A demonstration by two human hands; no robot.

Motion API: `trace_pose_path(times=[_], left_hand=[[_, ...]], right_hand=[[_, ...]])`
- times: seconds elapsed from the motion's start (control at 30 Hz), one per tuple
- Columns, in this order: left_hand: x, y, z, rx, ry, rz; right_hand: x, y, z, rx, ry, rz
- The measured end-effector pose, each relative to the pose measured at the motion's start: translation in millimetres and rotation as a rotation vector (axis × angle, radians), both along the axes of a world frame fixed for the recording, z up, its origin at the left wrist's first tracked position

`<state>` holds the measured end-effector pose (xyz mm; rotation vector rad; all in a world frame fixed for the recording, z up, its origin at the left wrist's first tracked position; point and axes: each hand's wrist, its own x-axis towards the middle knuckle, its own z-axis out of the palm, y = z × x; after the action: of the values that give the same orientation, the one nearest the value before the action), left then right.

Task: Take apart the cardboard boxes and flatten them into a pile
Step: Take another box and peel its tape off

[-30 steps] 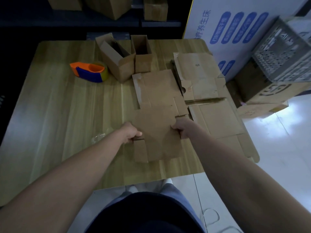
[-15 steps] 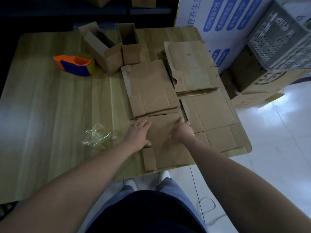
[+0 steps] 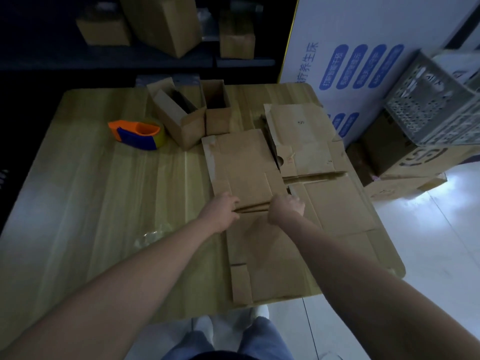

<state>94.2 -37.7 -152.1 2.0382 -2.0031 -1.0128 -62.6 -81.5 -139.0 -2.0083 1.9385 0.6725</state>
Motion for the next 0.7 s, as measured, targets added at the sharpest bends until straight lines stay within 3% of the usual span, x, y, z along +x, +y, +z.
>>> trace_pose_path(times=[0.13, 0.23, 0.43, 0.6, 0.7], left_hand=[[28, -31, 41, -0.165, 0.085, 0.146], [50, -54, 69, -0.243, 0.124, 0.209], [76, -94, 101, -0.379, 0.068, 0.312], [86, -111, 103, -0.378, 0.092, 0.372], [89, -117, 101, -0.379, 0.121, 0.426]], right_hand=[[46, -53, 47, -0.118, -0.319, 0.204], [77, -95, 68, -0.229, -0.4, 0.271], [122, -174, 77, -0.287, -0.33, 0.452], [143, -213, 57, -0.295, -0.333, 0.493], [152, -228, 43, -0.284, -0.198, 0.522]])
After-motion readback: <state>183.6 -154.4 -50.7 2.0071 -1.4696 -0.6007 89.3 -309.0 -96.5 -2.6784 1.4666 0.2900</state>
